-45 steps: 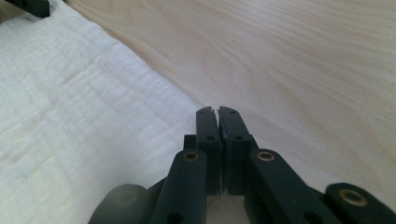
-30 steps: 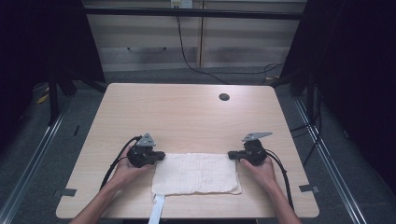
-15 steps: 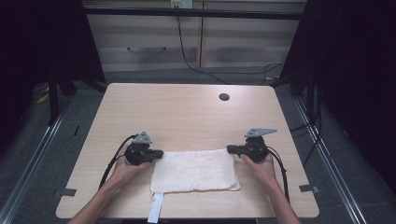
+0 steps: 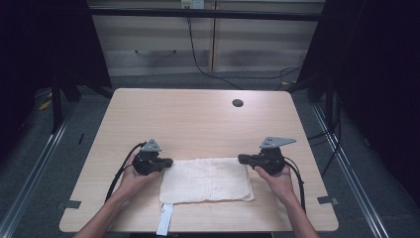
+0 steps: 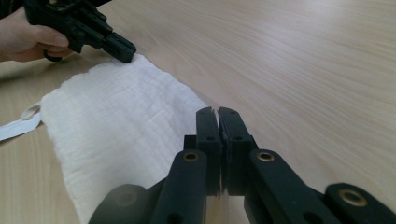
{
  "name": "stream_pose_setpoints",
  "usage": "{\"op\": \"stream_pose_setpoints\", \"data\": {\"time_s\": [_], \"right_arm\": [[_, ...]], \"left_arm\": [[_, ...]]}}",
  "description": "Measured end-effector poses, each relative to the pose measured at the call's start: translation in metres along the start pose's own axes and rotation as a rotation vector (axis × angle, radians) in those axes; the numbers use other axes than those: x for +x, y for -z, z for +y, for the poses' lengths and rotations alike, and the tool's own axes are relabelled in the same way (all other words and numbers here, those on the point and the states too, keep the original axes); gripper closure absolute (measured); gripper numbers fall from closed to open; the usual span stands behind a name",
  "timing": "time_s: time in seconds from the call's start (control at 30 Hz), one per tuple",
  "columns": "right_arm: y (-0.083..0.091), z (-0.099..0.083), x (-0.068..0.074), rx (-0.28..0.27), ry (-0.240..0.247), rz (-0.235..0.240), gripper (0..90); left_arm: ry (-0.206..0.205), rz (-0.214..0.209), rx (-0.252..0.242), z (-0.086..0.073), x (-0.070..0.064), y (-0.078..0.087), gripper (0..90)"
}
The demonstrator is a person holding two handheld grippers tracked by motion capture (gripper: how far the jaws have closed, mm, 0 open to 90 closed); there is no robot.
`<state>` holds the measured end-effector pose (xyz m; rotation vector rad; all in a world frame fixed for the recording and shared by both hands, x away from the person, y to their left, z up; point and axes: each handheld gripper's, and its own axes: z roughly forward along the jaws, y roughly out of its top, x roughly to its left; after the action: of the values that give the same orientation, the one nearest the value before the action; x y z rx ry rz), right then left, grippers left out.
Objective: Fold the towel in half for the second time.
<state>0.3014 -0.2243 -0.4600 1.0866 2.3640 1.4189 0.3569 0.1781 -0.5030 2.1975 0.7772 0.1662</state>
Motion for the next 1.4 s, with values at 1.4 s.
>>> {"op": "stream_pose_setpoints", "data": {"time_s": [1.4], "right_arm": [[-0.015, -0.05, 0.055, 0.266, 0.071, 0.189, 87.3]], "left_arm": [[0.062, 0.049, -0.024, 0.005, 0.002, -0.002, 85.6]]}}
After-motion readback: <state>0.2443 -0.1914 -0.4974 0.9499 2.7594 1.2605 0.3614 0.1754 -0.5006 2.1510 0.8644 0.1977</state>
